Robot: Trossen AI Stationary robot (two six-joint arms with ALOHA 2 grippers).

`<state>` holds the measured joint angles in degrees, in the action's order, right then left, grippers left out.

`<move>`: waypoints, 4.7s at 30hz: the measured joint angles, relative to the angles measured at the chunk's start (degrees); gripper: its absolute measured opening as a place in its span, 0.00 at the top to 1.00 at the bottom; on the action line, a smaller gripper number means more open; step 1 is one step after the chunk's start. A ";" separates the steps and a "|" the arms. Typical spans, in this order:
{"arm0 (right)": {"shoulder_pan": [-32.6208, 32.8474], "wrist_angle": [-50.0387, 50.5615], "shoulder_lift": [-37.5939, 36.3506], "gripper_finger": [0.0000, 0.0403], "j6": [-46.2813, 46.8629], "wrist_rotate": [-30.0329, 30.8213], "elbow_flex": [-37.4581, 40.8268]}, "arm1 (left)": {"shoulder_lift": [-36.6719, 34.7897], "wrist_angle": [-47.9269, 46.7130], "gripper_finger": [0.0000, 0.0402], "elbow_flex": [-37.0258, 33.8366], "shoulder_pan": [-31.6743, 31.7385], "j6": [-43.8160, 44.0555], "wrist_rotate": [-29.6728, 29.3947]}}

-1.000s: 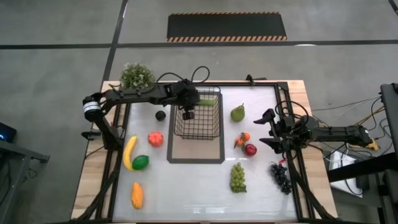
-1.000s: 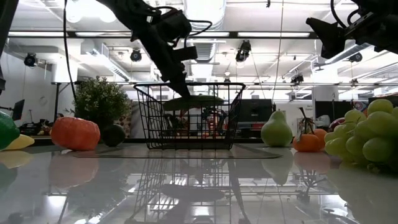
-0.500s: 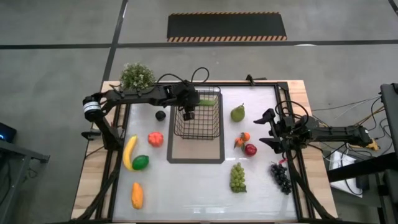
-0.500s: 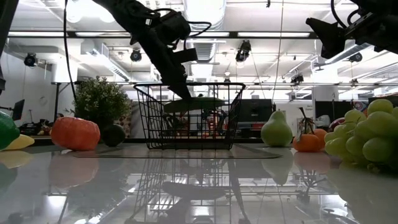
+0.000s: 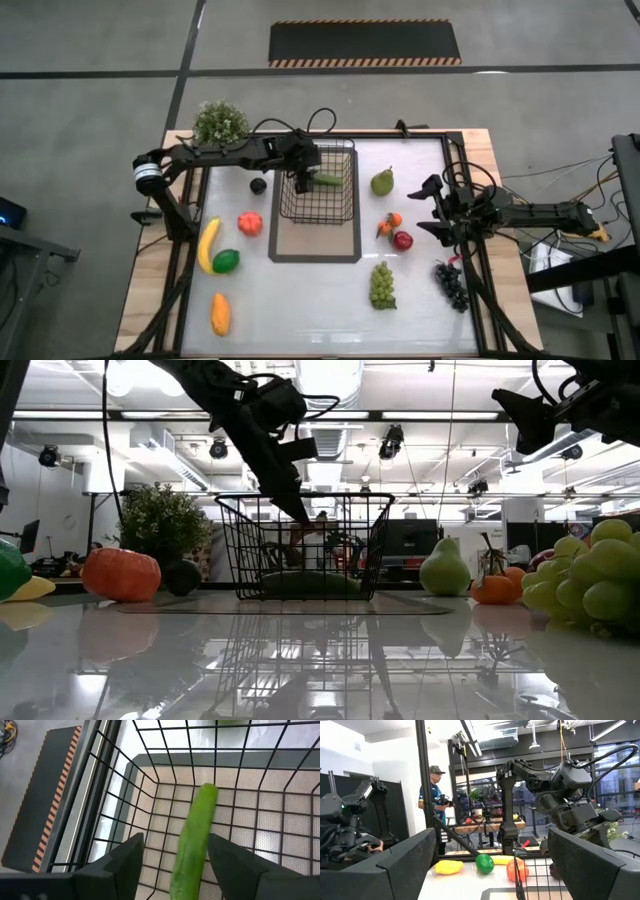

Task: Build produce basket
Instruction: Put the pear into the black wire basket

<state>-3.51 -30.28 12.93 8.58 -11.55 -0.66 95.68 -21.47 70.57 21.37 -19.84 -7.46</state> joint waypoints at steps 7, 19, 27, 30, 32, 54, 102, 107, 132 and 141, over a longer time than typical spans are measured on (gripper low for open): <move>0.00 2.00 0.08 0.09 0.64 0.20 0.00 | -4.38 -0.53 0.47 0.36 -3.36 0.42 -0.03; 0.02 2.95 4.00 0.09 6.36 5.98 0.00 | -18.12 5.14 0.47 -2.55 -23.61 3.08 0.96; 1.00 2.09 8.54 0.09 11.68 6.75 -0.02 | -24.80 21.62 0.47 -14.37 -30.80 2.66 0.92; 1.67 3.66 9.68 0.09 14.25 6.95 -1.34 | -27.32 29.69 0.47 -20.41 -31.36 2.97 0.13; 1.78 4.51 10.59 0.09 15.63 7.20 -3.38 | -28.70 35.21 0.47 -24.00 -31.39 2.95 -0.36; -5.85 55.43 37.43 0.09 30.55 33.63 -39.18 | -37.66 51.93 0.47 -34.42 -31.17 -0.13 -5.05; -22.80 61.37 61.90 0.61 20.94 23.53 -48.46 | -37.59 51.36 0.47 -34.42 -31.12 -0.08 -5.02; -22.80 62.85 59.27 0.64 21.33 23.50 -49.06 | -37.55 50.62 0.47 -34.42 -31.12 -0.01 -5.01; -3.07 78.99 68.01 0.63 10.22 30.03 -88.10 | -41.72 45.86 0.47 -35.18 -31.30 2.97 -5.02; -2.12 77.44 80.91 0.63 5.55 29.71 -96.28 | -46.71 46.97 0.47 -38.52 -31.39 4.57 -4.98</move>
<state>-5.63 47.16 93.83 14.13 18.16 -96.94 48.97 25.50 32.05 -10.03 -15.26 -12.45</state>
